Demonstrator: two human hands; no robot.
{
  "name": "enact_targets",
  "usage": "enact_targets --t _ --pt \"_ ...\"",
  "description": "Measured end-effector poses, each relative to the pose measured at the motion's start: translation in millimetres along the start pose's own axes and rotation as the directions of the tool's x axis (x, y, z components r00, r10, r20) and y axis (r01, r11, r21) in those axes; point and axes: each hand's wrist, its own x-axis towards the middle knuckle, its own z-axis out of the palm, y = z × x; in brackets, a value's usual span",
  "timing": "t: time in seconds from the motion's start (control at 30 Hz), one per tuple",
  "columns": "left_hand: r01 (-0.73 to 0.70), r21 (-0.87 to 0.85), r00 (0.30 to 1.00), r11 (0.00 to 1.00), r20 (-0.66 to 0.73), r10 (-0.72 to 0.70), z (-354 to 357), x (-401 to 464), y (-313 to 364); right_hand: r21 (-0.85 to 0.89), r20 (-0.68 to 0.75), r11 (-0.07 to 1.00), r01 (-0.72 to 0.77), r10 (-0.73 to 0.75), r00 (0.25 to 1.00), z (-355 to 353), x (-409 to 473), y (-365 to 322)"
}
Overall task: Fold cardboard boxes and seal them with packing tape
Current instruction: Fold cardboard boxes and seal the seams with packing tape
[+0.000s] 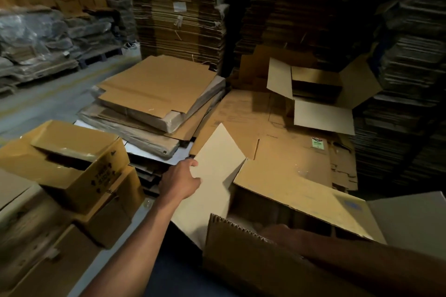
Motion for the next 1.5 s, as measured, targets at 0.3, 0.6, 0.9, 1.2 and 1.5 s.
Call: enact_targets --t 0.3,0.6,0.9,1.2,1.5 --pt "-0.151 0.44 0.988 0.885 0.069 0.135 18 -43 28 0.188 -0.556 0.958 -0.215 0.284 0.781 -22 23 33" --pt "-0.592 0.261 0.767 0.763 0.474 0.433 28 -96 107 0.543 -0.619 0.822 -0.169 0.529 0.581 -71 7 132" --pt "-0.79 0.221 0.354 0.572 0.926 0.131 93 -86 160 0.748 -0.482 0.636 -0.191 0.717 0.503 13 -46 150" --pt "-0.792 0.221 0.44 0.569 0.853 0.281 124 -9 258 0.91 0.148 -0.138 -0.391 0.989 -0.004 127 -182 199" --pt "-0.621 0.116 0.535 0.775 0.785 0.312 182 13 250 0.905 -0.252 0.395 -0.159 0.798 0.548 88 -200 135"
